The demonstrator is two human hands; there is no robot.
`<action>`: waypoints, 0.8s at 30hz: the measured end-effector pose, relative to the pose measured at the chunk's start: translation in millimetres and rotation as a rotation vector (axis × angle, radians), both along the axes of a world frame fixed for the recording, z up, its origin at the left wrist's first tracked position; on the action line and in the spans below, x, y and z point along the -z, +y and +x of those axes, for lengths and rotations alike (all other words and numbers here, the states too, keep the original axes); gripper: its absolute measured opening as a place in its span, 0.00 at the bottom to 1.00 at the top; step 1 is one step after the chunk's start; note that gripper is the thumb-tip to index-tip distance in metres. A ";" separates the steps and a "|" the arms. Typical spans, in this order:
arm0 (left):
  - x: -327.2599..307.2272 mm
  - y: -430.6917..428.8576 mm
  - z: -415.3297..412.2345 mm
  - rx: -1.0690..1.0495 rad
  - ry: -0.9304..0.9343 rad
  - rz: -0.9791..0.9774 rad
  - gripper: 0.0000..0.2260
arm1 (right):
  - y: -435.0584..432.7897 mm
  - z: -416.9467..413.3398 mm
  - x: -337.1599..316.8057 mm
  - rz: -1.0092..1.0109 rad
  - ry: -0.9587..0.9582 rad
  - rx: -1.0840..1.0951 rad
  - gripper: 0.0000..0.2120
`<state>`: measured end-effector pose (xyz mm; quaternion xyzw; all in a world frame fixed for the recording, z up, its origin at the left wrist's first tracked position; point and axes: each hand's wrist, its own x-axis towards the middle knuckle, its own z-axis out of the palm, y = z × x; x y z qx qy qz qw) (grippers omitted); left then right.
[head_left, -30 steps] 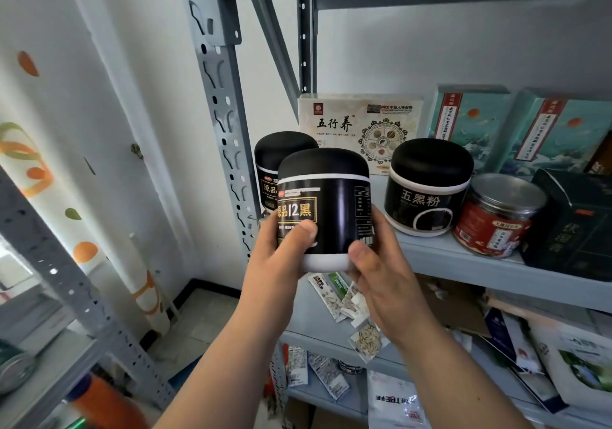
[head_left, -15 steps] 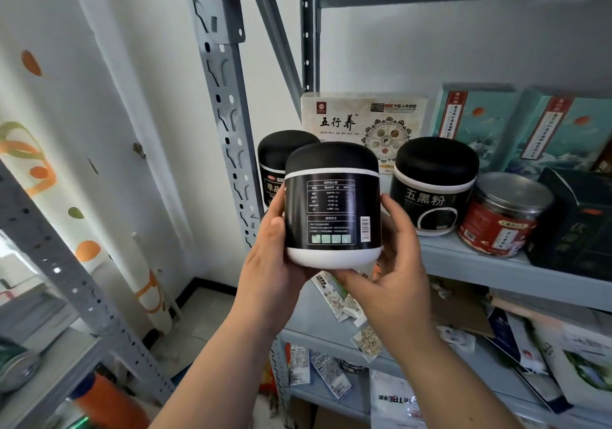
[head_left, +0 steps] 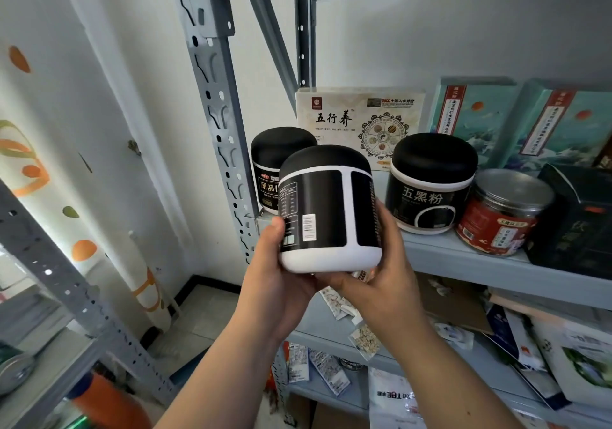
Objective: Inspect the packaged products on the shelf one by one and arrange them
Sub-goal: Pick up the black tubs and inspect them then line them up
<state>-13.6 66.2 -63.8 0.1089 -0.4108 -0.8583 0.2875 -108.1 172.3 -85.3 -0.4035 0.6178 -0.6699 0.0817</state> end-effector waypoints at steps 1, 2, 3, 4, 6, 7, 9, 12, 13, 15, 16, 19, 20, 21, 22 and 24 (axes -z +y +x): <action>0.0 2.0 -0.8 0.012 -0.001 0.043 0.25 | -0.6 -0.5 0.9 0.001 -0.020 -0.010 0.51; -0.3 3.2 -1.4 0.023 -0.006 0.069 0.27 | -0.7 -0.9 1.7 -0.004 -0.034 -0.005 0.53; -0.9 4.0 -2.1 0.035 -0.014 0.082 0.28 | -1.2 -0.9 2.3 -0.013 -0.047 0.005 0.55; -1.6 4.1 -2.8 0.040 -0.022 0.088 0.29 | -1.6 -0.9 3.1 -0.026 -0.061 0.010 0.55; -1.4 2.3 -3.7 0.030 -0.045 0.078 0.28 | -2.3 -1.3 4.9 -0.045 -0.076 0.012 0.52; -0.6 0.2 -3.8 0.002 -0.057 0.058 0.26 | -1.9 -1.9 5.5 -0.049 -0.076 0.018 0.50; 0.9 -4.3 -3.4 -0.073 -0.094 0.009 0.20 | -0.8 -4.6 7.2 -0.038 -0.072 0.041 0.48; -1.9 -5.5 -1.9 -0.129 -0.190 -0.043 0.29 | -0.4 -8.7 9.8 0.020 -0.061 0.072 0.49; -3.3 -5.1 -0.9 -0.116 -0.211 -0.042 0.35 | -0.7 -9.2 10.4 0.030 -0.058 0.073 0.50; -3.5 -5.7 1.0 -0.067 -0.226 -0.019 0.42 | -0.7 -9.1 10.3 0.038 -0.042 0.081 0.50; -3.9 -5.8 1.9 -0.040 -0.216 -0.008 0.39 | -0.3 -8.7 9.4 0.044 -0.034 0.084 0.49; -6.8 -5.2 2.8 0.023 -0.148 0.025 0.27 | 0.5 -10.8 7.2 0.057 -0.024 0.074 0.47; -7.2 -5.4 3.5 0.031 -0.125 0.063 0.27 | 0.4 -12.2 6.7 0.050 -0.034 0.049 0.46; -7.3 -5.3 4.1 0.030 -0.099 0.106 0.27 | 0.7 -13.4 6.2 0.030 -0.057 0.009 0.45; -8.2 -4.5 4.6 0.029 -0.081 0.143 0.27 | 1.3 -14.6 5.8 0.002 -0.088 -0.039 0.45; -5.0 -5.0 5.8 0.026 -0.063 0.214 0.26 | 2.8 -16.5 4.9 -0.048 -0.138 -0.113 0.46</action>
